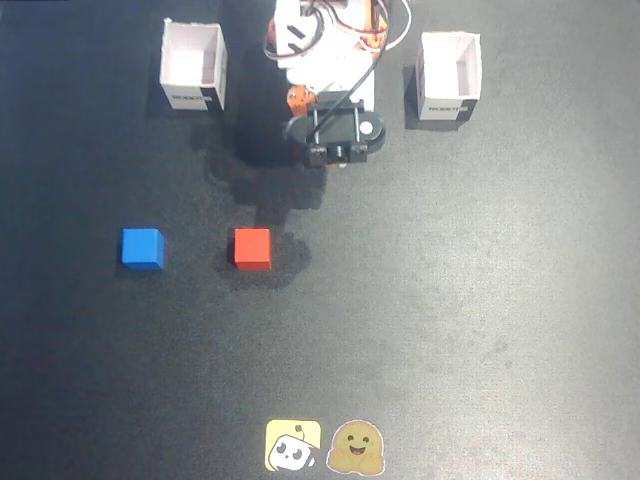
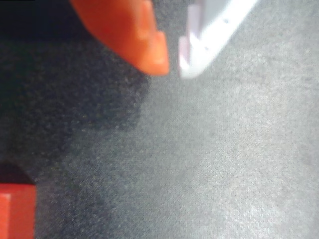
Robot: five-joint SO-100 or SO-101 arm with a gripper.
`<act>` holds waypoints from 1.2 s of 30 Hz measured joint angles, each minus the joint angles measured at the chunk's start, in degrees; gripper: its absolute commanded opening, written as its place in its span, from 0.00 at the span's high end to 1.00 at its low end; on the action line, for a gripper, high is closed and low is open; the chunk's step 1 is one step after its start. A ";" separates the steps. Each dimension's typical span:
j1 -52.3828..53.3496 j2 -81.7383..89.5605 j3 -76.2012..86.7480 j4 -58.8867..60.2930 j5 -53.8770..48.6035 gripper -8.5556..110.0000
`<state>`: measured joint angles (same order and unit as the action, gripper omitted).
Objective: Put the red cube in the right box and the blue cube in the left box.
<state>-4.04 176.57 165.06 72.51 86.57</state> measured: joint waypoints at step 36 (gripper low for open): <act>5.45 -13.54 -5.27 -14.33 -9.14 0.93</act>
<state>1.41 163.04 159.79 58.18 77.43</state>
